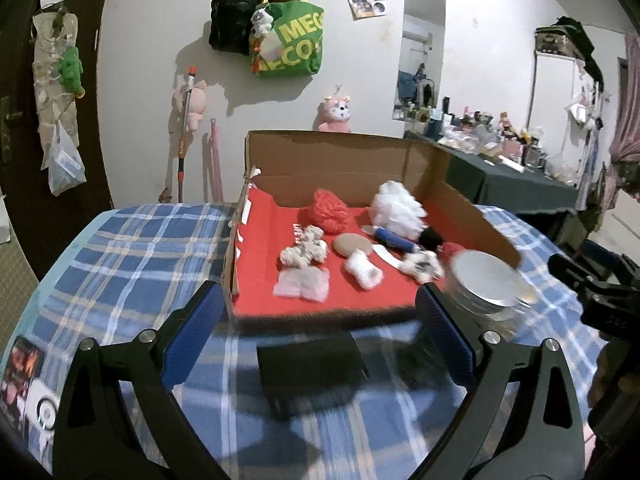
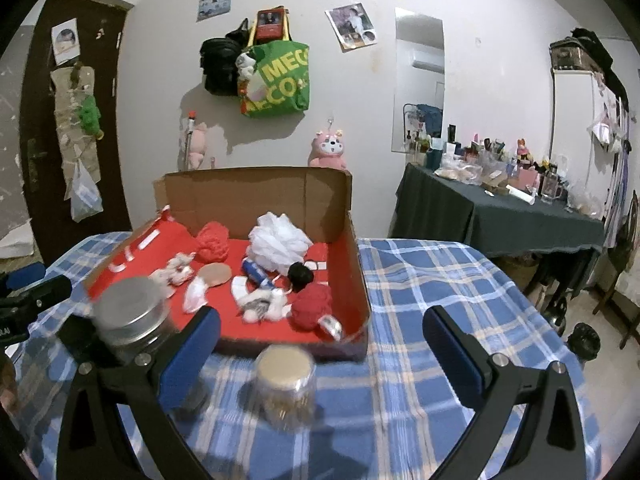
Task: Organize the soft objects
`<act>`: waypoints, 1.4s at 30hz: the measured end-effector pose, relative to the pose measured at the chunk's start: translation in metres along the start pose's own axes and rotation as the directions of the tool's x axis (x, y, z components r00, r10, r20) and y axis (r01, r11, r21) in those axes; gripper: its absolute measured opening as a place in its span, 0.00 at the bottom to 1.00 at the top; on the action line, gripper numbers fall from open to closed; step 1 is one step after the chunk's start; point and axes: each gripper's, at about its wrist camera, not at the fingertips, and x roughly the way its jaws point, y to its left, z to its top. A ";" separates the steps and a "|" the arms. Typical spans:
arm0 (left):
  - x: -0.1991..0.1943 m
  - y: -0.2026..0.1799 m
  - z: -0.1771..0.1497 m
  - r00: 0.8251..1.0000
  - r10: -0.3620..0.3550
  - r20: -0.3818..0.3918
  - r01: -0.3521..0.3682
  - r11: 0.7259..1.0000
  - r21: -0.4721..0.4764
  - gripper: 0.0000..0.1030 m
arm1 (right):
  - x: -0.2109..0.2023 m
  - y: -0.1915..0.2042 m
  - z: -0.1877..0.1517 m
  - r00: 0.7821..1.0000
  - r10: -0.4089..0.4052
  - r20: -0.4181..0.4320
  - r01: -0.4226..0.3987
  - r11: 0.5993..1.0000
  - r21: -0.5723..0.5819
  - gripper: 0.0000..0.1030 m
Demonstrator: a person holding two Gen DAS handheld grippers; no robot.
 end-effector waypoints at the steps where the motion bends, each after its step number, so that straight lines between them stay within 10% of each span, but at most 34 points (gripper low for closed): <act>1: -0.009 -0.001 -0.002 1.000 -0.007 0.000 0.007 1.000 -0.002 0.95 | -0.009 0.002 -0.002 1.000 0.007 -0.004 -0.007 1.000 -0.004 1.00; 10: -0.053 -0.018 -0.042 0.996 -0.025 -0.090 0.024 1.000 -0.018 0.95 | -0.046 0.011 -0.039 0.994 0.043 -0.098 -0.043 0.999 0.008 1.00; 26: 0.023 -0.027 -0.106 0.934 0.026 -0.356 -0.042 0.998 -0.038 0.95 | 0.027 0.018 -0.104 0.926 0.041 -0.375 -0.040 0.999 0.009 1.00; 42: 0.033 -0.037 -0.108 0.929 0.108 -0.353 -0.109 0.994 0.019 1.00 | 0.033 0.019 -0.107 0.925 0.017 -0.380 -0.009 1.000 0.022 1.00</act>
